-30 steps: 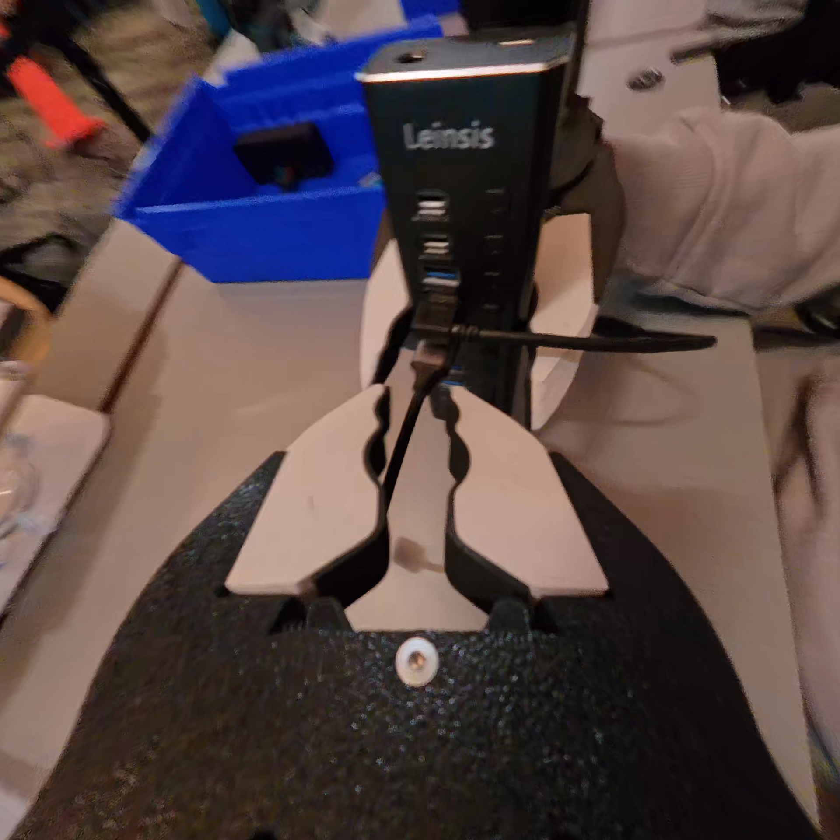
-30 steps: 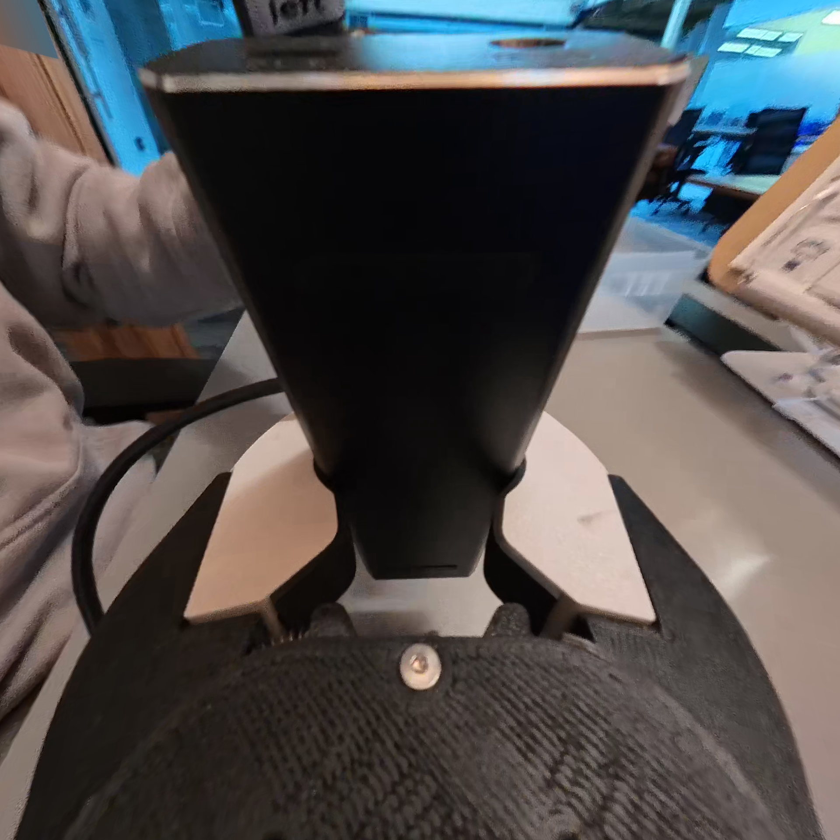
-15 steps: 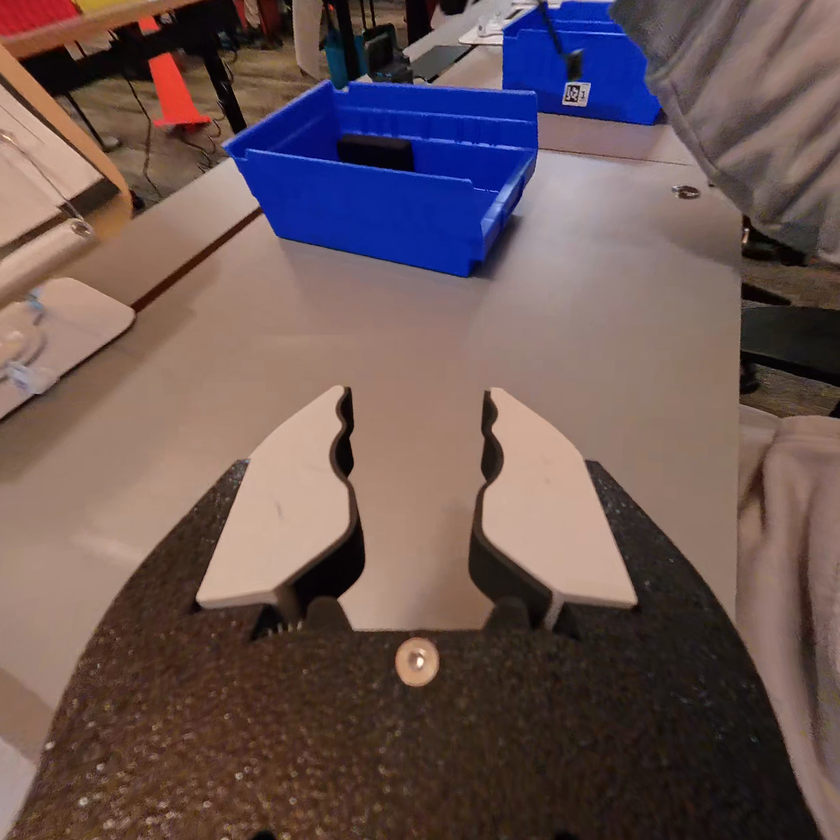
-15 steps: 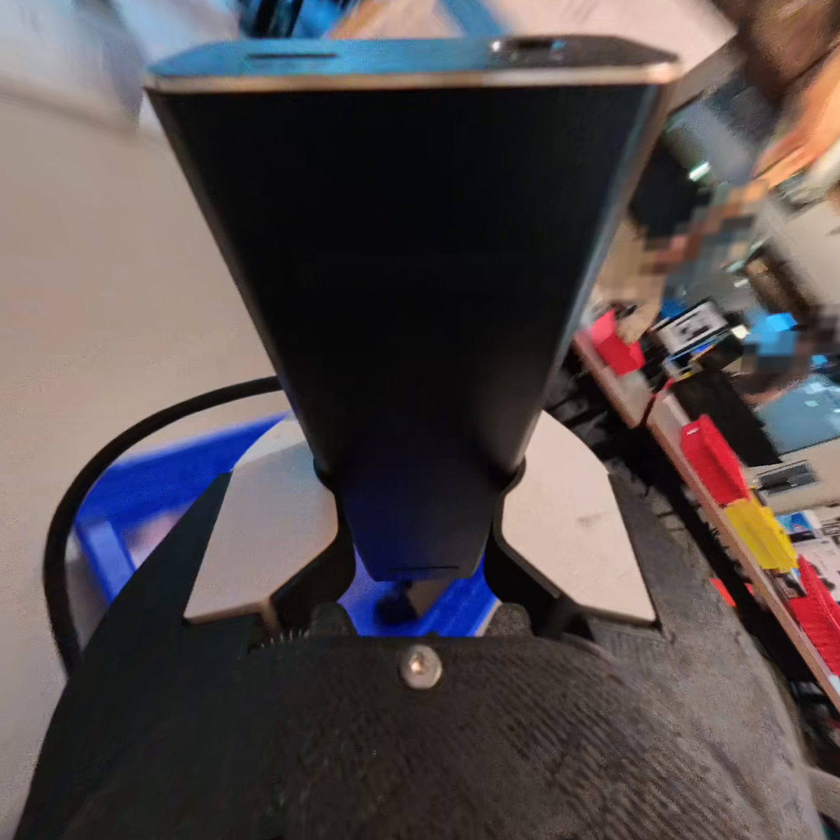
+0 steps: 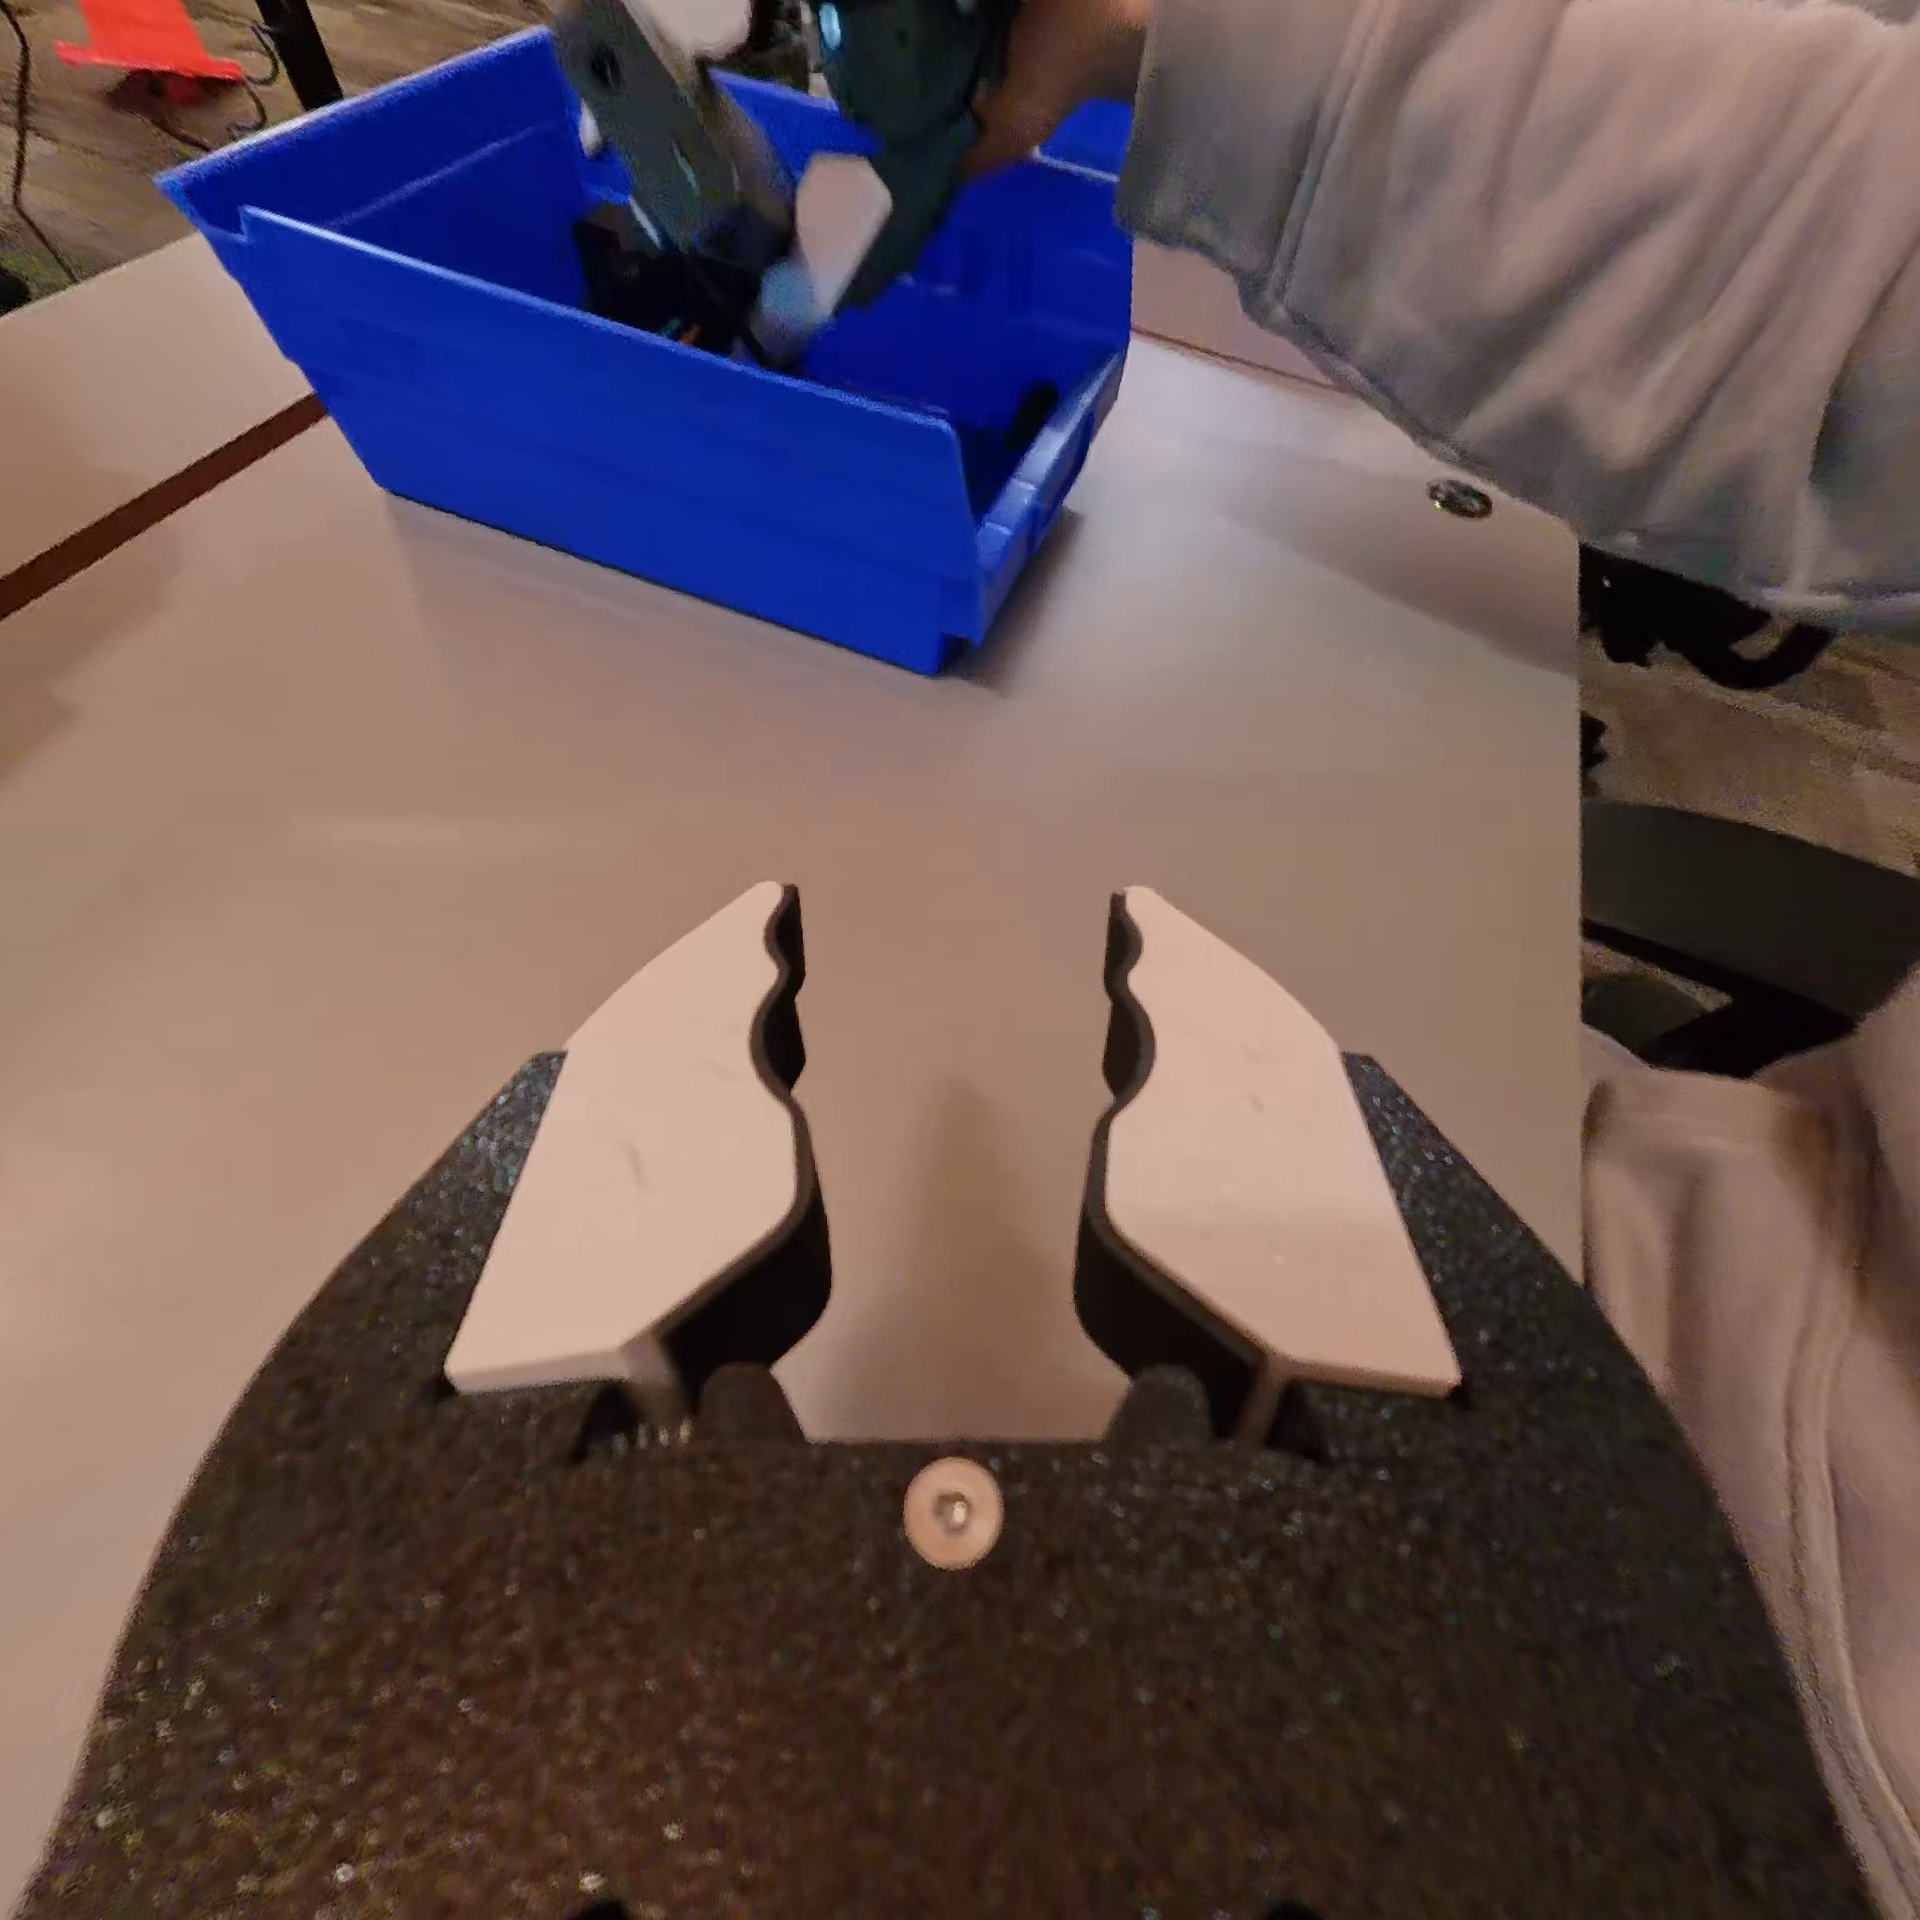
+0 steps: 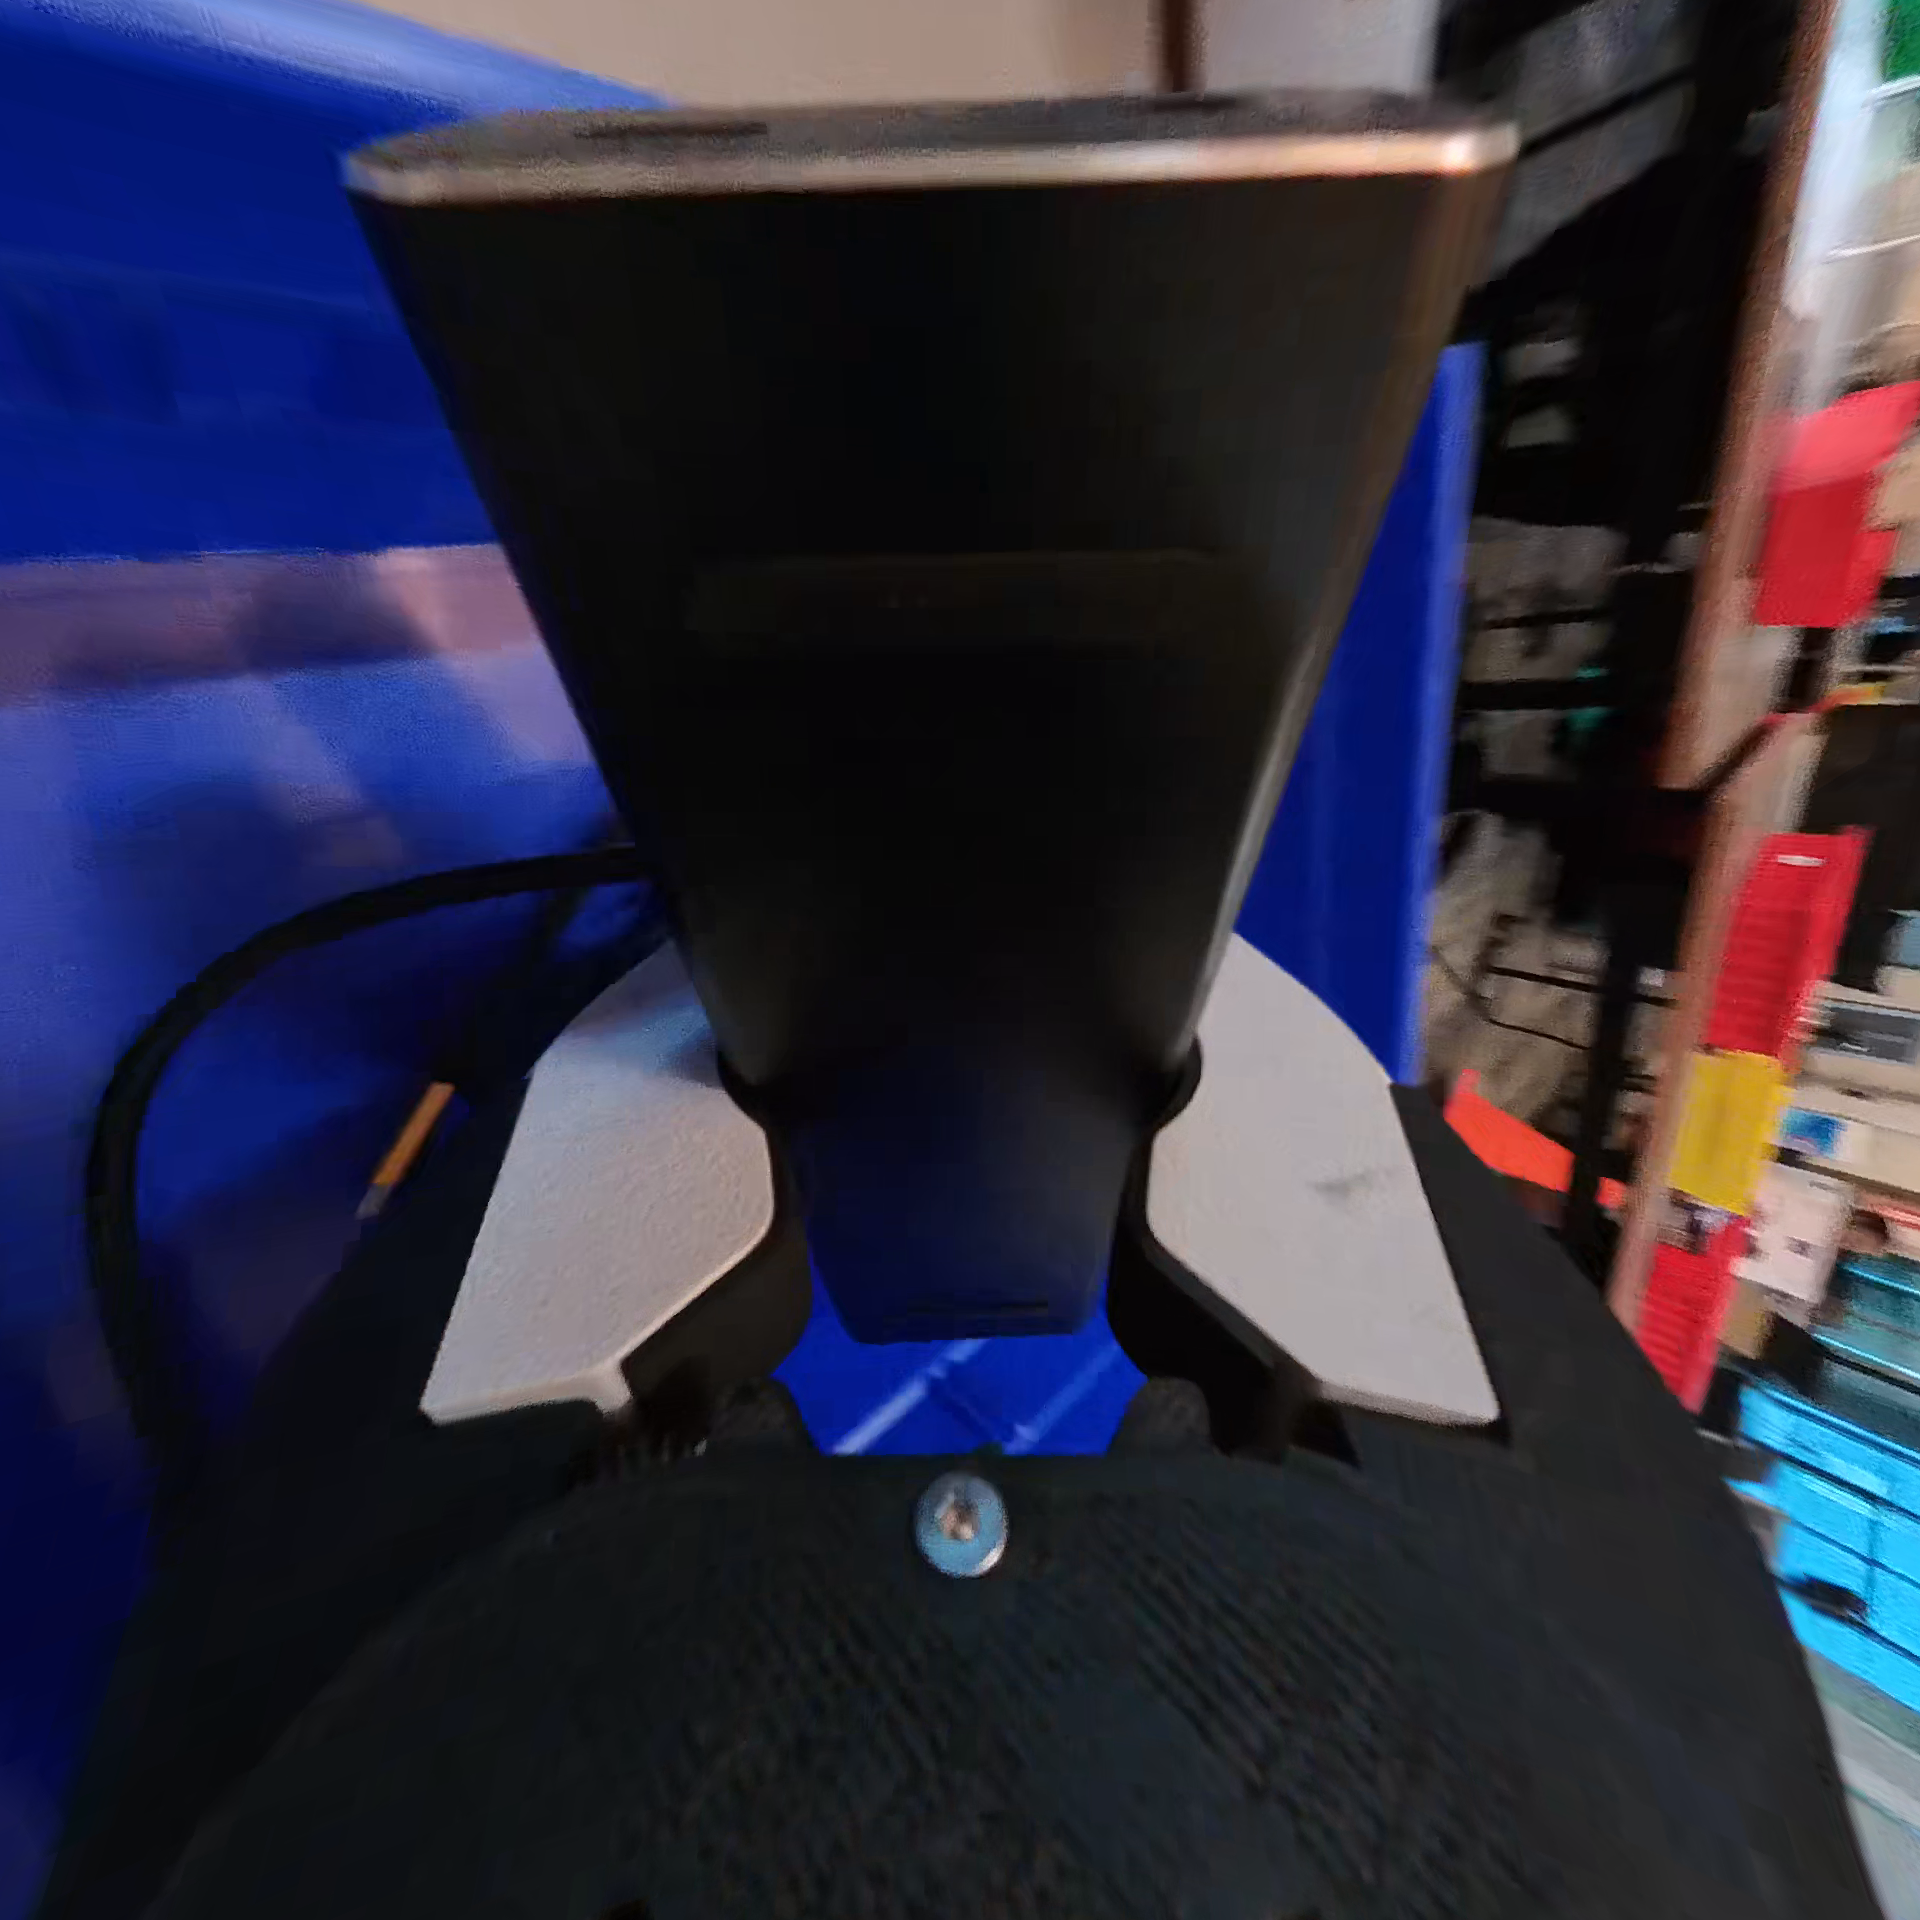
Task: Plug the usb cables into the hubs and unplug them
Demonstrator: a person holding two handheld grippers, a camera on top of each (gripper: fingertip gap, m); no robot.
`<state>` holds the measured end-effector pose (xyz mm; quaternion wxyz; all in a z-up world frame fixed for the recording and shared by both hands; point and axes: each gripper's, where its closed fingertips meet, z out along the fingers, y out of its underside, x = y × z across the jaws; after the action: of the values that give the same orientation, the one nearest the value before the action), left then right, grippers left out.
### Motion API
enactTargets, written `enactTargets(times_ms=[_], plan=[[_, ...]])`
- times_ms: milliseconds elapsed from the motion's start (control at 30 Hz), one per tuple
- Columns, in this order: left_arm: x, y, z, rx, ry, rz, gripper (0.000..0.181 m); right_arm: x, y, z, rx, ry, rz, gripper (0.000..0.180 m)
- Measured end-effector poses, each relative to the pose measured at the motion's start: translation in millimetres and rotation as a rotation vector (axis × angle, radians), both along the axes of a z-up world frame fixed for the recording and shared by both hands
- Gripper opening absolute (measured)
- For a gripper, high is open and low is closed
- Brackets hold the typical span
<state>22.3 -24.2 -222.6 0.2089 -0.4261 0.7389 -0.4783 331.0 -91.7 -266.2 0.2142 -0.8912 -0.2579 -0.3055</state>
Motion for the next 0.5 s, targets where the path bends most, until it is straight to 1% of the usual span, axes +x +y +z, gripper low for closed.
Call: enactTargets(times_ms=[67,100,133,167,200,233,300,367,433,500], plan=[[19.2,-5.9,2.9,-0.009,-0.031,0.04,0.064,-9.5,-6.9,-23.2,-0.084,0.078,-0.026,0.073],[30.6,-9.7,5.2,-0.017,-0.052,0.065,0.069,-11.3,-10.1,-29.2,-0.104,0.097,-0.043,0.079],[43.1,-13.9,7.0,-0.025,-0.071,0.098,0.076,-12.1,-13.0,-30.1,-0.102,0.11,-0.064,0.079],[56.6,-18.4,7.8,-0.033,-0.085,0.135,0.087,-14.0,-15.1,-25.8,-0.081,0.137,-0.082,0.082],[69.5,-24.8,7.2,-0.041,-0.093,0.163,0.096,-16.9,-14.9,-15.4,-0.028,0.172,-0.092,0.085],[81.7,-31.8,5.5,-0.049,-0.092,0.19,0.1,-20.2,-15.9,-2.6,0.032,0.217,-0.108,0.089],[105.3,-46.6,3.9,-0.074,-0.088,0.252,0.106,-25.6,-20.0,31.2,0.186,0.312,-0.155,0.089],[128.2,-58.9,-0.9,-0.062,-0.074,0.31,0.119,-26.7,-26.1,71.9,0.385,0.335,-0.195,0.089],[151.2,-62.9,-8.7,-0.027,-0.063,0.376,0.121,-27.1,-41.4,99.3,0.521,0.322,-0.274,0.089],[170.8,-64.9,-20.3,0.007,-0.029,0.419,0.118,-28.7,-60.1,110.4,0.595,0.292,-0.377,0.093]])
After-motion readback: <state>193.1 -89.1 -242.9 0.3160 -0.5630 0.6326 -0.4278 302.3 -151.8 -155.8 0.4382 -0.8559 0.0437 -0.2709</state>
